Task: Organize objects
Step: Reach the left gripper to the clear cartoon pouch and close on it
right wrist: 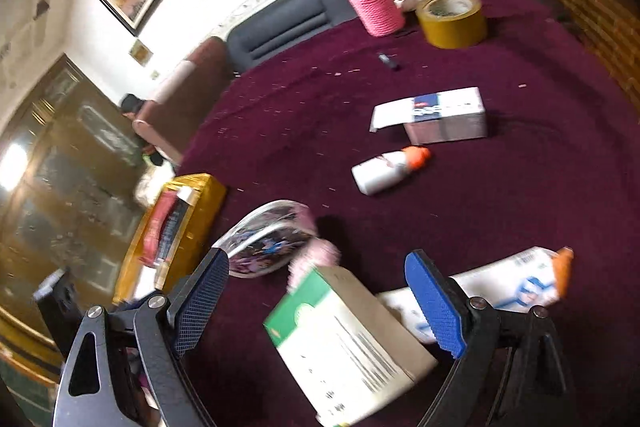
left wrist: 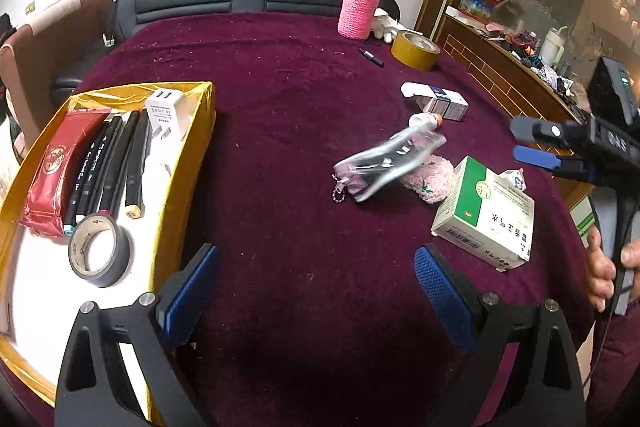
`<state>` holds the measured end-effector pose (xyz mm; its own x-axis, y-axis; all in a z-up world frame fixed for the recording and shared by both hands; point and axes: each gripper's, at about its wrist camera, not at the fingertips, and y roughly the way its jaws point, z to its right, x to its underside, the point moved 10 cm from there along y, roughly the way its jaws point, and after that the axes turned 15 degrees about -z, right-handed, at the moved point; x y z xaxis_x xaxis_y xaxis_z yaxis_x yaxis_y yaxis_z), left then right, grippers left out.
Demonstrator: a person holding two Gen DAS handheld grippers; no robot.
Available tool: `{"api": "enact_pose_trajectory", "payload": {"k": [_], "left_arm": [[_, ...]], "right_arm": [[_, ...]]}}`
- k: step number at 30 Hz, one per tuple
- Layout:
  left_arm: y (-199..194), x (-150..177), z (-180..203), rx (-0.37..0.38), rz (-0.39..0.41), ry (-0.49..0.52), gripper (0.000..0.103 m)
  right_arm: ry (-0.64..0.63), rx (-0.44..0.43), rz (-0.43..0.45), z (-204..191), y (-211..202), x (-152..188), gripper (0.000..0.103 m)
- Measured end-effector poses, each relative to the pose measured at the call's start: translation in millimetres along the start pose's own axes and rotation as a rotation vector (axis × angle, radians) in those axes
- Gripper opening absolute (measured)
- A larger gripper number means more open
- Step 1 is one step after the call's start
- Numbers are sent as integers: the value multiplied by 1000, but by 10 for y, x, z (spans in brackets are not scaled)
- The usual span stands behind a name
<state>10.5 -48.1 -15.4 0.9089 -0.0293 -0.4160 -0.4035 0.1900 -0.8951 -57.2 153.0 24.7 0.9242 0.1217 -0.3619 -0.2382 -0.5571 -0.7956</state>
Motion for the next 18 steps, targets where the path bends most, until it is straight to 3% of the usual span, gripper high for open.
{"api": "enact_pose_trajectory", "payload": {"k": [3,7,12,16,17,18], "left_arm": [[-18,-101,51,-40,35,49,97],[-15,-375,318,-135,126,249,97],[317,-572,664,-105,77,401,96],[630,-743,848,-175,51,480,96],[698,-762,862,-177,31,482,93],[760,-766,867,-166,7,475,68]], "right_arm": [[-35,17,4,-58,-77,140,93],[-17,2,20,-129,-35,146,93],[39,-19,34,-15,-50,239,93],[69,-10,38,93,-113,310,93],[74,-5,38,114,-125,326,93],[78,2,39,133,-138,339,93]]}}
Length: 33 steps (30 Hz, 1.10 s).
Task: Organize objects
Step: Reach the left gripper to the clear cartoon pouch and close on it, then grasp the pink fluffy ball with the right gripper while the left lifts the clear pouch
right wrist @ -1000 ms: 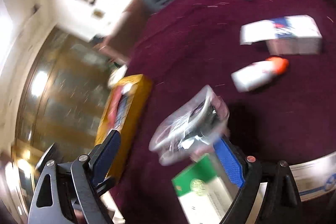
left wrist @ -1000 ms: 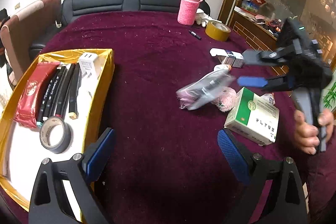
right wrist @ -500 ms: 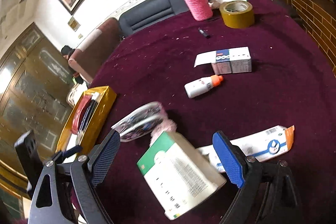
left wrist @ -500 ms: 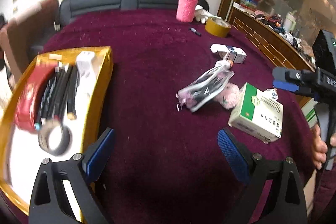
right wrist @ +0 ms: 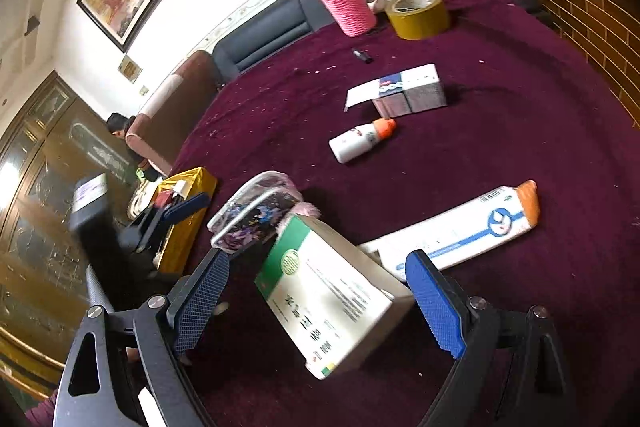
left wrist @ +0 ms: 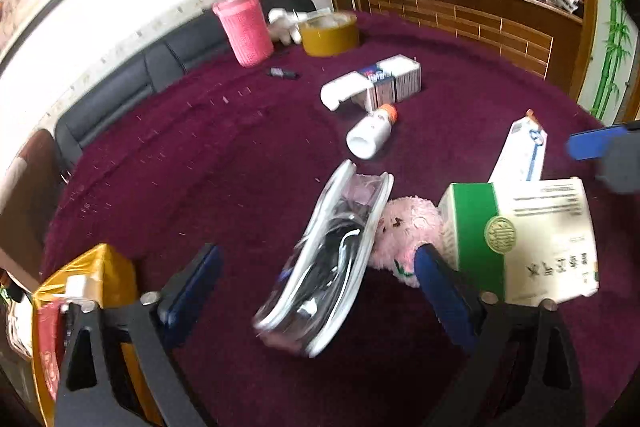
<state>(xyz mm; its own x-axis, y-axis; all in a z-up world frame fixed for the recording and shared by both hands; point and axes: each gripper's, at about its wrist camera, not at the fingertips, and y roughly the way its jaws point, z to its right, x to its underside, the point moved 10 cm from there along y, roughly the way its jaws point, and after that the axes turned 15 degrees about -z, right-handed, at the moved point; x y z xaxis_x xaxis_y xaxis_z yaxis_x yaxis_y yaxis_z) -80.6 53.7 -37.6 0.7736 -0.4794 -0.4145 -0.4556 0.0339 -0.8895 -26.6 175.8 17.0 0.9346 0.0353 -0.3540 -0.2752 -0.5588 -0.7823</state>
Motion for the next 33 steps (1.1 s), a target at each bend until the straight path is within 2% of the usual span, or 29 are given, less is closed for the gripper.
{"api": "enact_pose_trajectory", "payload": {"k": [1,2,4,6,9,11,15,16,19,21,24,26,28,30,33], "left_arm": [[52,15,0,30,-29,-20,31],[62,42,-36,48,-47,-54,28],[-11,100,-86,121,-31,-105,27],[-125,204,-135,159,-18,-146,27],[-471,393,-248,225,42,-215,27],[-715,483,-322,250,89,-250,27],[-1289,670,-472,269,202,-303,27],[-1416,723,-509,275,224,-316,27],[-1619,840,-573,293,245,-345,28],[-1670,920,-597,310,249,-359,28],[-1688,1042,-648,295,261,-377,28],[-1664,1098,-681,290,262,-388,28],[-1633,1160,-714,295,257,-399,28],[-1601,1202,-750,296,255,-411,28],[-1603,1282,-821,306,263,-434,28]], "right_arm": [[3,6,4,14,-17,9,93],[5,10,8,20,-41,19,93],[6,18,20,20,-96,30,93],[0,19,32,-12,-155,34,93],[-27,-4,30,-148,-191,48,94],[-67,-70,-14,-353,-117,117,95],[-119,-290,-194,-830,285,457,95],[-129,-314,-232,-915,409,542,95],[-117,-242,-278,-886,715,588,95],[-117,-122,-205,-772,697,430,95],[-65,-45,-126,-589,592,233,95],[4,61,-88,-369,544,115,95],[10,55,-76,-377,517,71,95],[-43,79,-59,-491,484,13,95],[-170,203,-38,-680,531,-139,95]]}}
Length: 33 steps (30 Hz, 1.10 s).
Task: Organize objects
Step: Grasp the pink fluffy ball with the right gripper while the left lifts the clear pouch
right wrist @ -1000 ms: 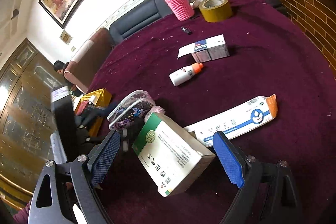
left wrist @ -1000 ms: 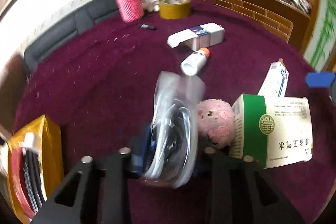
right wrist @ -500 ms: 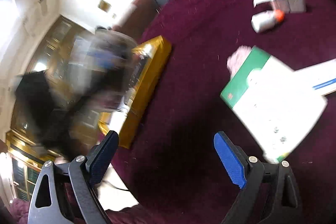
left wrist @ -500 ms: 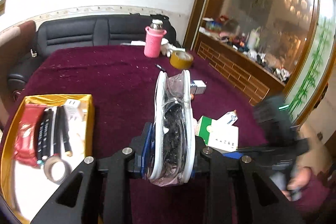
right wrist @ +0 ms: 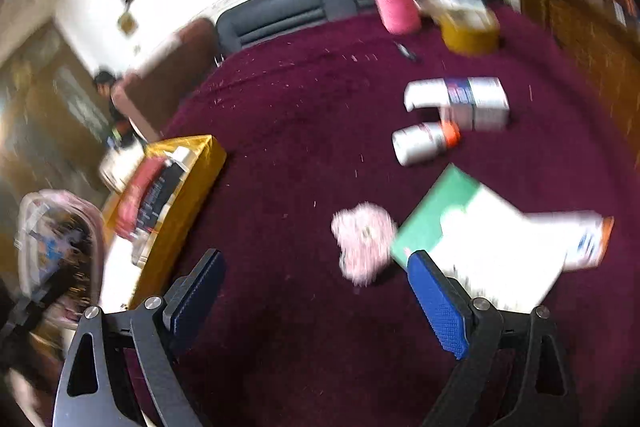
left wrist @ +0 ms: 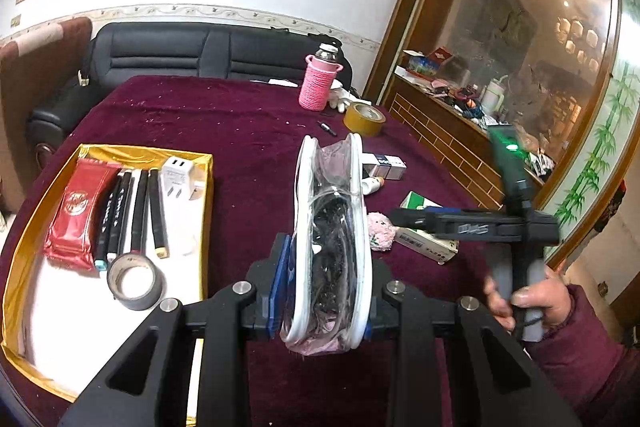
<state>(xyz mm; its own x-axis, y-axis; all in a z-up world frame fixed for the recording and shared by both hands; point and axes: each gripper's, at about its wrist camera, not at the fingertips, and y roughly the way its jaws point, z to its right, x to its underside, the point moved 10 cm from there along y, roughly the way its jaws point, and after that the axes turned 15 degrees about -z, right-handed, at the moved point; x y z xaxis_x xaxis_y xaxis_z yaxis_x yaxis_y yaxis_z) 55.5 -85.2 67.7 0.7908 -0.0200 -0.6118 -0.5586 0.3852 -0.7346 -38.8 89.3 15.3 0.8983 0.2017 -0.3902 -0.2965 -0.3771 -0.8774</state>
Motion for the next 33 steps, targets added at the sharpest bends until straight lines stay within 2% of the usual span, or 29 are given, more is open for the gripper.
{"api": "enact_pose_trajectory", "payload": {"k": [2,5,8,10,12,13,15,18,22,25,28,29,30,32,33], "left_arm": [[-22,26,-62,6,2,-12,28],[-52,60,-178,-3,2,-33,28],[-74,88,-304,-13,3,-53,28],[-66,98,-368,-13,3,-69,28],[-56,107,-428,-10,5,-85,28],[-47,106,-457,-12,4,-90,28],[-55,112,-511,-17,6,-101,28],[-104,146,-606,-27,12,-120,28],[-188,189,-771,-32,21,-161,28],[-223,232,-836,-36,24,-178,28],[-237,256,-842,-38,23,-185,28],[-242,263,-841,-36,25,-186,28],[-253,269,-835,-35,28,-186,28],[-291,270,-829,-41,40,-180,28],[-315,268,-831,-49,46,-175,28]], "right_arm": [[-51,81,-25,-81,191,-80,95],[-89,147,-82,-76,491,-153,93],[-117,237,-121,-35,691,-126,77],[-125,270,-126,-18,724,-113,72],[-123,302,-120,36,729,-99,57],[-121,318,-121,75,728,-92,54],[-117,335,-120,127,701,-76,41],[-100,321,-109,162,642,-65,31],[-99,325,-103,193,642,-83,30],[-95,319,-105,210,698,-112,34],[-128,349,-121,174,752,-125,51],[-156,366,-130,141,791,-123,61],[-195,395,-148,91,851,-108,66],[-209,454,-144,76,880,-83,62],[-192,454,-128,72,856,-78,49]]}}
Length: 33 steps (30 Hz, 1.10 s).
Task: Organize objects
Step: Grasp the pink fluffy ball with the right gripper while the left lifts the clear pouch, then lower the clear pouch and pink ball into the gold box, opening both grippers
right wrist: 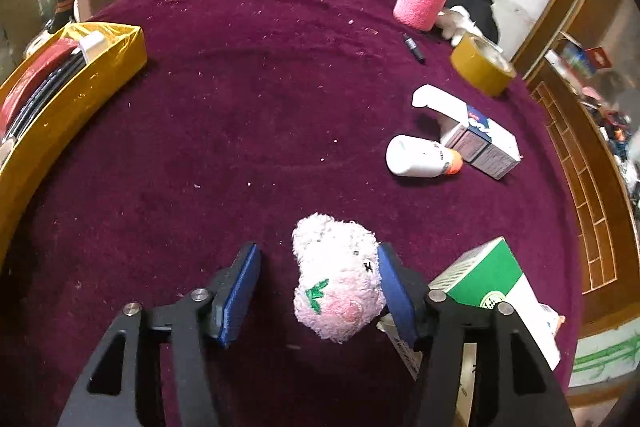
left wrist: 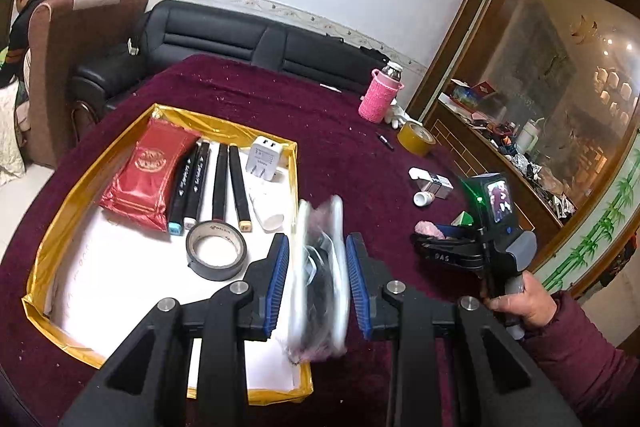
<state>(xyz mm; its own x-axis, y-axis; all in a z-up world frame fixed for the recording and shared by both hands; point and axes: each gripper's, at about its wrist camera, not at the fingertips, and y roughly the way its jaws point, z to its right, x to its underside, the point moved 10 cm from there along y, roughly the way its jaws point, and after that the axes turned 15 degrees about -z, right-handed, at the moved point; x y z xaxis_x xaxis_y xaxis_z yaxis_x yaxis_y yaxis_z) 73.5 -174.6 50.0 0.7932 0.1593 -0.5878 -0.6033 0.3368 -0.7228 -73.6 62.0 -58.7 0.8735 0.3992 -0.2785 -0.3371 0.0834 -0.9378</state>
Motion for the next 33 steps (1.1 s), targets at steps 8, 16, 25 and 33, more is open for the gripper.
{"api": "enact_pose_trajectory", "payload": {"k": [8,16,25,33], "left_arm": [[35,22,-35,-13,-21,22,15],[195,82,19,0,-62,25,64],[455,314,731,-79,-110,300,82],[1127,747,1129,-129,-272,472,87]], "right_arm": [[107,-123,79,120,-333,73,32],[89,-279,112,-195,-601,93,32],[78,-385,113,-440,-662,174,33],[103,-455,106,-391,-676,300,33]]}}
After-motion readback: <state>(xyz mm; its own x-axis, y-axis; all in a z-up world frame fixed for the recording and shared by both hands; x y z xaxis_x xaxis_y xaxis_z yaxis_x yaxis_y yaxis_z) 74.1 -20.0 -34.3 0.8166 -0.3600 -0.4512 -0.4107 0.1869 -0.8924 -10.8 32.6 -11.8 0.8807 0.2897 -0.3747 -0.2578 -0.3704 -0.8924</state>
